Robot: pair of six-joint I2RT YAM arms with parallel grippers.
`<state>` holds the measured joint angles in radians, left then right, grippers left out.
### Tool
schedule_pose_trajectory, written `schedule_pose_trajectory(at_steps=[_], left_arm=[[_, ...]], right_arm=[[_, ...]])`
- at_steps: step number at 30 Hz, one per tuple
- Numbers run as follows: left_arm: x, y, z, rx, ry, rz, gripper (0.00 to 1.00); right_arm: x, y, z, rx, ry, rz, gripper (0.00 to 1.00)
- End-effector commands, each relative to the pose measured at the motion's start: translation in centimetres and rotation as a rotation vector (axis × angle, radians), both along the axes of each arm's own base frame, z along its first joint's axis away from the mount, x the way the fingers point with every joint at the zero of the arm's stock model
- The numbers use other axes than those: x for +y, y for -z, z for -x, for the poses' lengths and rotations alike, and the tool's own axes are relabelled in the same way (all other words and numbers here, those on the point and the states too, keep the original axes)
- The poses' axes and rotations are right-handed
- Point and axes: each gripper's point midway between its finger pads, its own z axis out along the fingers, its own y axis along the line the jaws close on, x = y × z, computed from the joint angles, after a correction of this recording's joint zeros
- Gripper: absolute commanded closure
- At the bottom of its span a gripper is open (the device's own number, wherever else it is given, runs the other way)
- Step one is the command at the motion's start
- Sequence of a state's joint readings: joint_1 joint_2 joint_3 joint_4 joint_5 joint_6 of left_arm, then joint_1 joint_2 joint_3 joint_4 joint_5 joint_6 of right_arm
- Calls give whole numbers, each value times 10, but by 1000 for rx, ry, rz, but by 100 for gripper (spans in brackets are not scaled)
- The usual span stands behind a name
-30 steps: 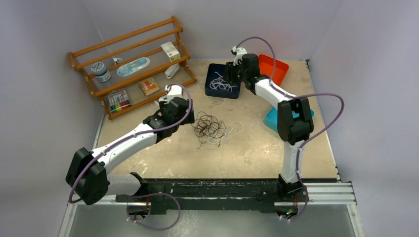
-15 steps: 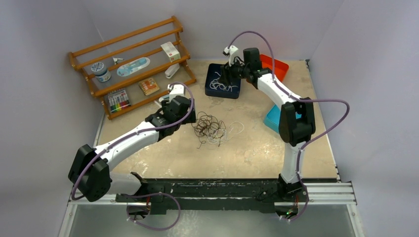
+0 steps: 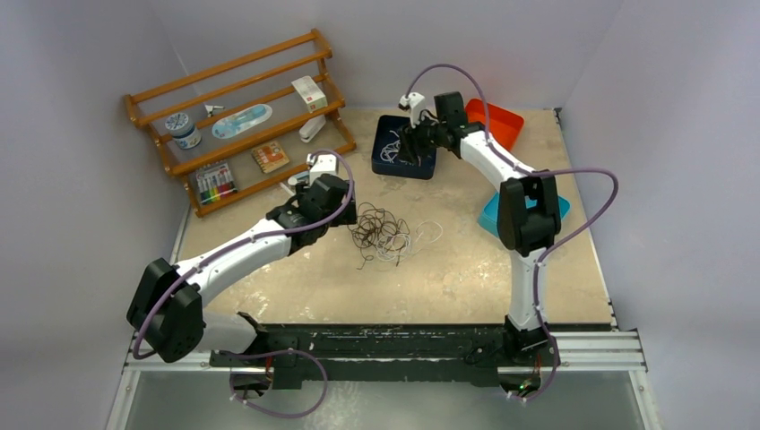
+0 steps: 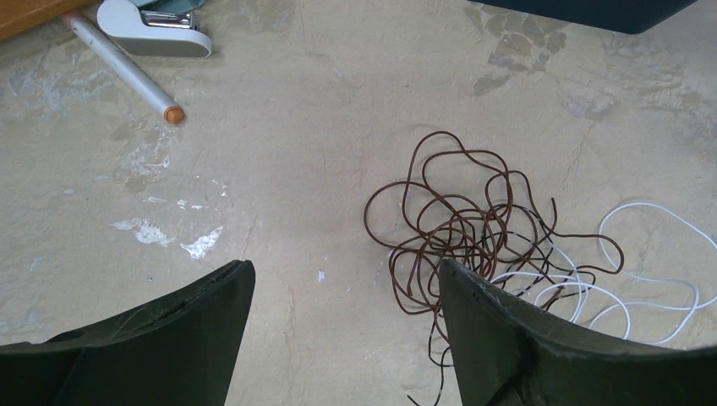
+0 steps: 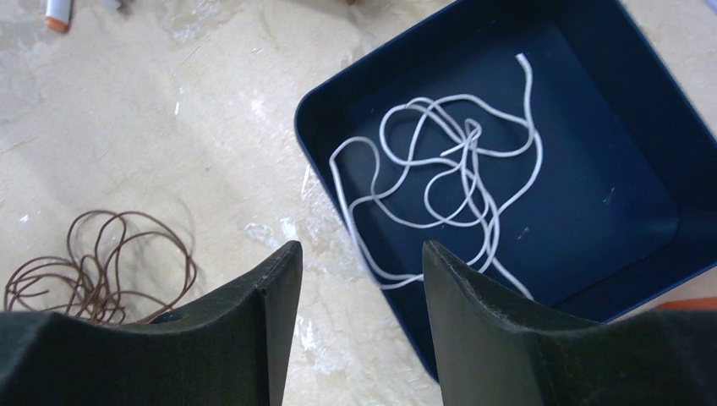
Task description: Untangle the cables
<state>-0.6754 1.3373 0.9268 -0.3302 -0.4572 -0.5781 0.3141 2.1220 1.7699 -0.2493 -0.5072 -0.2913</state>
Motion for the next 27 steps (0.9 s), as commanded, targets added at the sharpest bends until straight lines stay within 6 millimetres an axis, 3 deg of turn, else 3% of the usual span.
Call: schedule_pose_trajectory(at_steps=[1, 10, 15, 21, 27], left_arm=[[-8, -22, -13, -59, 10, 27, 21], [-3, -17, -9, -52, 1, 18, 21], [-3, -16, -9, -50, 0, 15, 21], [-3, -17, -9, -53, -1, 19, 21], [-1, -18, -10, -55, -9, 11, 22]], right_arm=[[2, -17, -22, -71, 21, 1, 45], [11, -7, -32, -45, 16, -23, 61], [13, -2, -38, -37, 35, -31, 76], [7, 10, -62, -68, 159, 39, 99], [-8, 17, -89, -145, 340, 157, 100]])
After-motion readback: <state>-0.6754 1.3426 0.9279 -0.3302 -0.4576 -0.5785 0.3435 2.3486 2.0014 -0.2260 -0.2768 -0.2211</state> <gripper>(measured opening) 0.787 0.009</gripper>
